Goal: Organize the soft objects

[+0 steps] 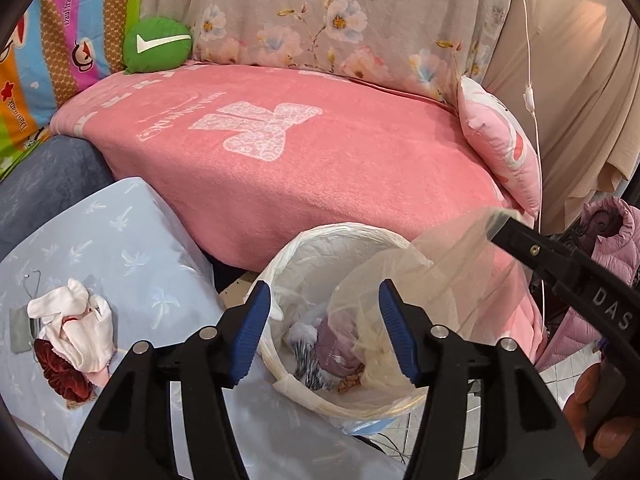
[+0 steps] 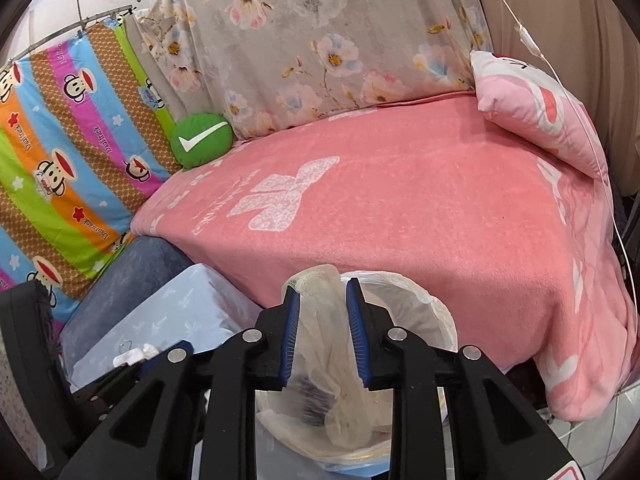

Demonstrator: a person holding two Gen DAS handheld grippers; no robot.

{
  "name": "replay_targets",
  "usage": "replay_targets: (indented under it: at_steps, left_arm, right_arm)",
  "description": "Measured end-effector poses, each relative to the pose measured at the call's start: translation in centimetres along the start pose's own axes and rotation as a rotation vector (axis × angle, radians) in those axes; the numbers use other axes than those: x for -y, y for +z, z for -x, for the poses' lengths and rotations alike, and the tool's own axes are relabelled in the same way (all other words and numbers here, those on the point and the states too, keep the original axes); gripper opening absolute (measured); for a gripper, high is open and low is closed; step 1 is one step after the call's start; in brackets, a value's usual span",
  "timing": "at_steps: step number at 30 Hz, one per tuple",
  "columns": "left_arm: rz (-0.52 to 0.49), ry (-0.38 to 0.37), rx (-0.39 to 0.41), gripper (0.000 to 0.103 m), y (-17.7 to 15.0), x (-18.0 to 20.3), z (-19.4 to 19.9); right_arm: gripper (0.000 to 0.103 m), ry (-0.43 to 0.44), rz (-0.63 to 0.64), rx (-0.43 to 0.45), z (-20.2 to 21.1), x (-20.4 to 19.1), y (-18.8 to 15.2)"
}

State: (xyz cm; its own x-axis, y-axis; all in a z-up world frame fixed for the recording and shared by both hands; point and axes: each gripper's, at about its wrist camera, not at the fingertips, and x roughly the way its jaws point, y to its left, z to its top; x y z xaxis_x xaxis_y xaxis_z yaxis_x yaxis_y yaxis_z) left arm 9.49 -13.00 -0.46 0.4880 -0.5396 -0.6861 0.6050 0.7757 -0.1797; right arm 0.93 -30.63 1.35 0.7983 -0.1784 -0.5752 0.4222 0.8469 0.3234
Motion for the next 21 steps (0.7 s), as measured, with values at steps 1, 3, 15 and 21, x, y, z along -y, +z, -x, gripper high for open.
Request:
replay_targets:
  at_steps: [1, 3, 15, 21]
  left_arm:
    - [0.002, 0.003, -0.002, 0.054, 0.1, -0.1, -0.1]
    - [0.010, 0.009, -0.002, 0.054, 0.1, -0.3, -0.1]
    - [0.058, 0.050, -0.016, 0.057, -2.1, -2.6, 0.9]
    - [0.066, 0.077, -0.020, 0.062, -3.6, -3.6, 1.7]
  right_arm:
    - [0.030, -0.004, -0.002, -0.009, -0.3, 0.1, -0.2]
    - [0.033, -0.013, -0.004, -0.031, -0.8, 0.2, -0.6]
    - [0.041, -0.077, 0.062, -0.188, -3.7, 0.0, -6.6]
    - [0.041, -0.109, 0.083, -0.281, -4.2, 0.7, -11.2]
